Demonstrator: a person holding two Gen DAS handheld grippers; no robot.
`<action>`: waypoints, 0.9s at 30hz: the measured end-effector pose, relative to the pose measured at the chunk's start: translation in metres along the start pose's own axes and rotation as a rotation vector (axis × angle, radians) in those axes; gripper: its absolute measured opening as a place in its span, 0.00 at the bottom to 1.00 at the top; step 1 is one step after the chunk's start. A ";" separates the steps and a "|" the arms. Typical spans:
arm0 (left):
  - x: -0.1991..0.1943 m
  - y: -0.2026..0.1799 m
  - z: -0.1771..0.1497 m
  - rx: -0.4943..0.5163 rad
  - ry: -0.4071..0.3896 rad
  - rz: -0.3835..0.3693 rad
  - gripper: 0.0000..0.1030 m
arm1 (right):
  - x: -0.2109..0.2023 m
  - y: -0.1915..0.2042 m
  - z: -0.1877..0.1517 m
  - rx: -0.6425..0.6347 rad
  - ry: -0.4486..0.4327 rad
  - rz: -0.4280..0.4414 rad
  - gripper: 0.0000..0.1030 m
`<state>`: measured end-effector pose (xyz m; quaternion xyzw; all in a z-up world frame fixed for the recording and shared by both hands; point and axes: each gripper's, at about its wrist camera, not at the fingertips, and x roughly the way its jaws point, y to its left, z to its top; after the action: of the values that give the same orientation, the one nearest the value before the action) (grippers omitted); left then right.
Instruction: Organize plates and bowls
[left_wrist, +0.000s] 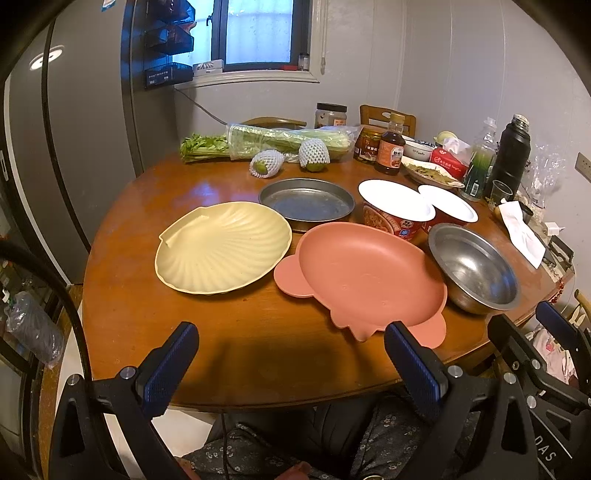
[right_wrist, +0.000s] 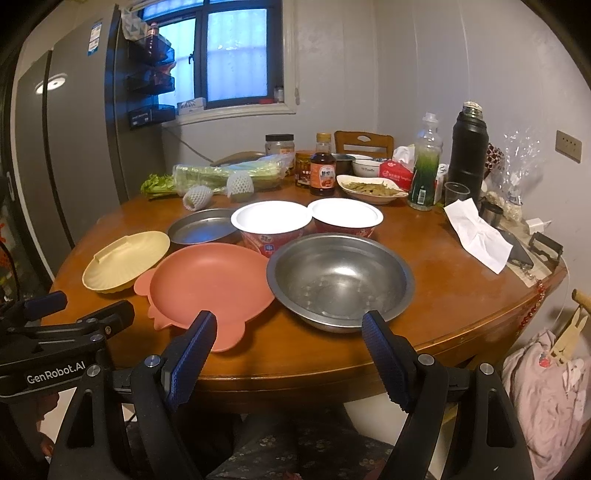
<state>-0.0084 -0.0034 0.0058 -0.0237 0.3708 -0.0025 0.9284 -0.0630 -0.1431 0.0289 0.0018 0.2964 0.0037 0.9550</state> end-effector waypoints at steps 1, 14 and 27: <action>0.000 0.000 0.000 0.000 0.000 0.000 0.98 | 0.000 0.000 0.000 -0.001 0.000 -0.001 0.80; -0.001 0.000 0.000 0.001 -0.002 0.001 0.98 | 0.000 0.000 -0.001 -0.002 -0.002 0.001 0.80; 0.001 0.002 0.002 -0.010 0.001 -0.001 0.98 | 0.000 0.001 0.000 -0.002 -0.015 0.017 0.80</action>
<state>-0.0067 -0.0017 0.0063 -0.0285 0.3712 -0.0013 0.9281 -0.0631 -0.1424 0.0285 0.0036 0.2891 0.0122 0.9572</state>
